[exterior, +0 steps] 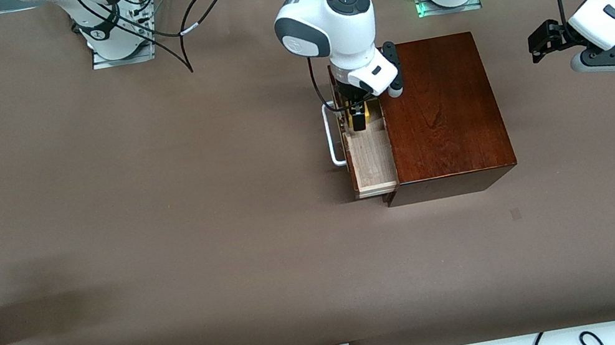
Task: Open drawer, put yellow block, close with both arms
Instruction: 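Release the cube into the drawer and withdraw the right gripper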
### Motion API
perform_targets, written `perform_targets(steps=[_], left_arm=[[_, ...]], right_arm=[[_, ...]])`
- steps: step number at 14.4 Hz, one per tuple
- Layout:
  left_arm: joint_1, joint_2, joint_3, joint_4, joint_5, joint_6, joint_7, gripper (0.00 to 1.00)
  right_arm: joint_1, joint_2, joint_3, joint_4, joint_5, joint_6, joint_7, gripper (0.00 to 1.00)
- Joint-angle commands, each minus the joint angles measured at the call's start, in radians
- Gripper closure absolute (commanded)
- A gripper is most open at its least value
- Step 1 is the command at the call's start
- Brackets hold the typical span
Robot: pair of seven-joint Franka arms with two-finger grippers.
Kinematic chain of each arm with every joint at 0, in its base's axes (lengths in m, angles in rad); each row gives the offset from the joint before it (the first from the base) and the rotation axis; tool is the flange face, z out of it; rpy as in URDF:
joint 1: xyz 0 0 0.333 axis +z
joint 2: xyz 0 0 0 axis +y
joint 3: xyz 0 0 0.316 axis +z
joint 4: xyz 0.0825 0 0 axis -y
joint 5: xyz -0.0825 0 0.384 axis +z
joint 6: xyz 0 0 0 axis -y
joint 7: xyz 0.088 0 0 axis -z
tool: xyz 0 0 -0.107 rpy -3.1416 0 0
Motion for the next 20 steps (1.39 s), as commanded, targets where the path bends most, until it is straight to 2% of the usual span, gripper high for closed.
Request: perform_targets(steps=[1, 3, 7, 11, 13, 15, 17, 19, 20], left_arm=[[0.008, -0.024, -0.004, -0.018, -0.028, -0.011, 0.026, 0.0], [0.008, -0.022, -0.004, -0.016, -0.028, -0.011, 0.026, 0.0], [-0.006, -0.024, -0.025, -0.014, -0.026, -0.034, 0.026, 0.0], [-0.009, -0.016, -0.171, -0.013, -0.028, -0.041, 0.029, 0.0], [-0.018, -0.004, -0.249, -0.013, -0.028, -0.042, 0.094, 0.0], [-0.029, 0.045, -0.352, 0.002, -0.028, -0.048, 0.225, 0.0], [-0.032, 0.105, -0.442, 0.018, -0.025, -0.021, 0.245, 0.0], [-0.032, 0.197, -0.545, 0.061, -0.023, 0.048, 0.251, 0.0], [-0.033, 0.244, -0.591, 0.064, -0.022, 0.117, 0.286, 0.0]], right_arm=[[-0.039, -0.104, -0.001, 0.008, 0.066, -0.077, 0.001, 0.0], [-0.092, -0.193, -0.003, 0.007, 0.089, -0.156, 0.0, 0.0], [-0.264, -0.316, -0.003, 0.005, 0.114, -0.327, -0.006, 0.0], [-0.444, -0.397, -0.011, -0.001, 0.115, -0.405, -0.007, 0.0], [-0.496, -0.445, -0.043, -0.022, 0.115, -0.466, 0.007, 0.0], [-0.585, -0.52, -0.047, -0.109, 0.144, -0.47, 0.009, 0.0], [-0.651, -0.62, -0.101, -0.237, 0.247, -0.456, 0.05, 0.0], [-0.662, -0.727, -0.171, -0.384, 0.281, -0.419, 0.059, 0.0], [-0.685, -0.782, -0.175, -0.461, 0.281, -0.392, 0.088, 0.0]])
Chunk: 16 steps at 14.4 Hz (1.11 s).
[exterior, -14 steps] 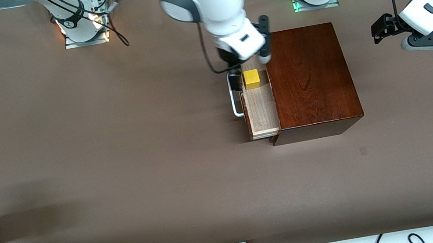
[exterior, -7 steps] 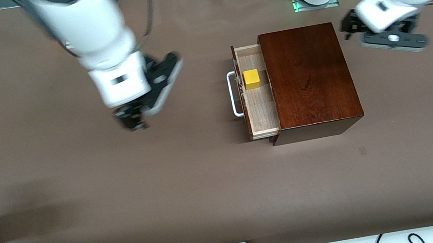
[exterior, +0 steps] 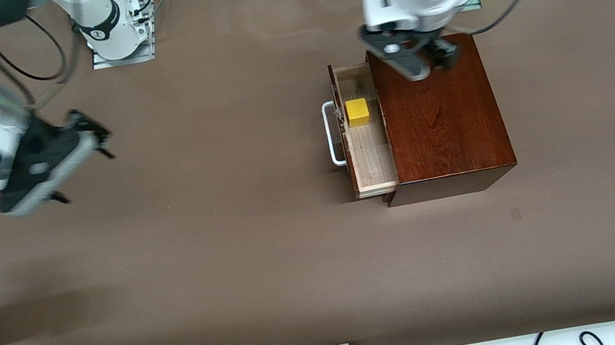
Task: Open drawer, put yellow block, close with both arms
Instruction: 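Move the left gripper to the drawer front while the right gripper retracts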
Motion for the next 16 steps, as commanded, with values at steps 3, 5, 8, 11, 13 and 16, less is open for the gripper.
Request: perform_targets(steps=[3, 5, 8, 11, 13, 16], left_arm=[[-0.049, 0.207, -0.127, 0.043, -0.006, 0.282, 0.146, 0.0], [-0.074, 0.269, -0.127, 0.043, -0.004, 0.411, 0.227, 0.0], [-0.104, 0.365, -0.122, 0.04, 0.013, 0.545, 0.36, 0.0], [-0.106, 0.445, -0.124, 0.031, 0.152, 0.548, 0.402, 0.0], [-0.105, 0.497, -0.125, 0.031, 0.247, 0.55, 0.402, 0.0], [-0.094, 0.502, -0.121, 0.016, 0.267, 0.548, 0.419, 0.0]], right_arm=[[-0.054, -0.288, -0.023, -0.404, 0.025, 0.119, 0.201, 0.0], [-0.056, -0.303, -0.055, -0.425, 0.023, 0.106, 0.276, 0.0], [-0.056, -0.285, -0.106, -0.418, 0.022, 0.106, 0.304, 0.0], [-0.056, -0.274, -0.109, -0.403, 0.011, 0.112, 0.304, 0.0], [-0.057, -0.256, -0.107, -0.376, -0.027, 0.116, 0.312, 0.0], [-0.062, -0.246, -0.109, -0.359, -0.029, 0.106, 0.313, 0.0]])
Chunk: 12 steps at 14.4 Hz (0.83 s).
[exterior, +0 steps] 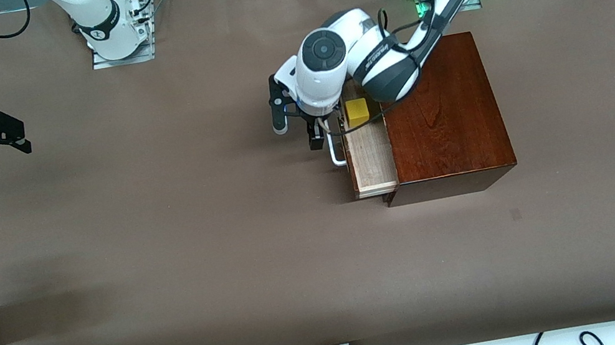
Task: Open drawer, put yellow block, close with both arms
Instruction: 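Move the left gripper to the drawer front while the right gripper retracts, then push the drawer shut into the box with the left gripper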
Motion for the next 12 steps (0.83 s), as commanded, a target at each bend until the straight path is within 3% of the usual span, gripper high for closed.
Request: perform_targets(steps=[1, 6, 9, 12], left_arm=[[0.014, 0.005, -0.001, 0.009, 0.025, -0.009, 0.058, 0.0], [0.07, -0.004, -0.001, -0.018, 0.025, -0.064, 0.09, 0.0], [0.087, -0.013, -0.001, -0.015, 0.025, -0.116, 0.09, 0.0], [0.115, -0.027, -0.001, -0.011, 0.025, -0.164, 0.092, 0.0]], right_arm=[[-0.012, 0.013, 0.01, 0.028, -0.019, -0.009, 0.013, 0.0], [-0.011, 0.054, -0.001, 0.028, -0.019, 0.001, 0.022, 0.0], [-0.005, 0.059, 0.002, 0.03, 0.043, 0.004, 0.038, 0.0], [-0.002, 0.054, 0.007, 0.031, 0.047, -0.006, 0.051, 0.0]])
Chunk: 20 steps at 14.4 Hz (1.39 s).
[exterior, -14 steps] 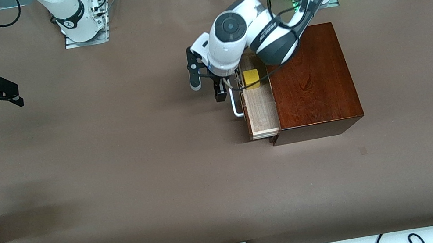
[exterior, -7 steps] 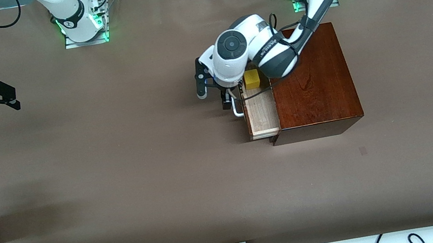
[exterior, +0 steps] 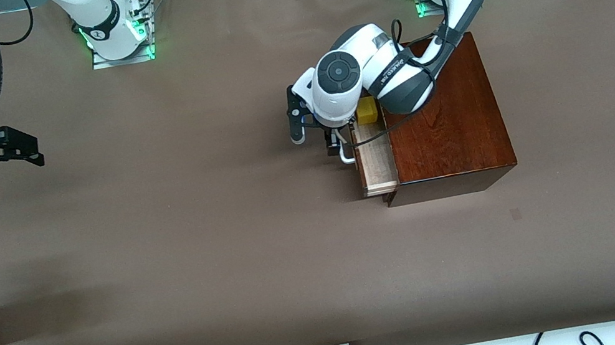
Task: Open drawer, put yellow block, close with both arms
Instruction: 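Push the drawer shut into the box with the left gripper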
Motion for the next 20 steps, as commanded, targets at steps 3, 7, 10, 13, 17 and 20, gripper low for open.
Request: perform_targets(steps=[3, 7, 10, 13, 17, 20], left_arm=[[0.077, -0.034, 0.009, -0.012, 0.024, -0.064, 0.045, 0.0], [0.098, -0.036, 0.005, -0.01, 0.024, -0.081, 0.046, 0.0], [0.1, -0.04, 0.005, -0.01, 0.024, -0.082, 0.046, 0.0], [0.103, -0.042, 0.003, -0.008, 0.024, -0.084, 0.046, 0.0], [0.103, -0.05, 0.003, -0.008, 0.022, -0.102, 0.042, 0.0], [0.103, -0.054, 0.003, -0.008, 0.022, -0.104, 0.042, 0.0]], right_arm=[[0.003, -0.004, 0.009, 0.042, 0.021, -0.019, 0.092, 0.0], [0.007, -0.002, 0.006, 0.041, 0.021, -0.019, 0.094, 0.0], [0.008, 0.001, 0.005, 0.045, 0.018, -0.008, 0.092, 0.0], [0.008, 0.001, 0.005, 0.045, 0.018, -0.008, 0.091, 0.0], [0.008, 0.004, 0.005, 0.045, 0.019, -0.003, 0.089, 0.0], [0.008, 0.007, 0.005, 0.047, 0.01, 0.0, 0.086, 0.0]])
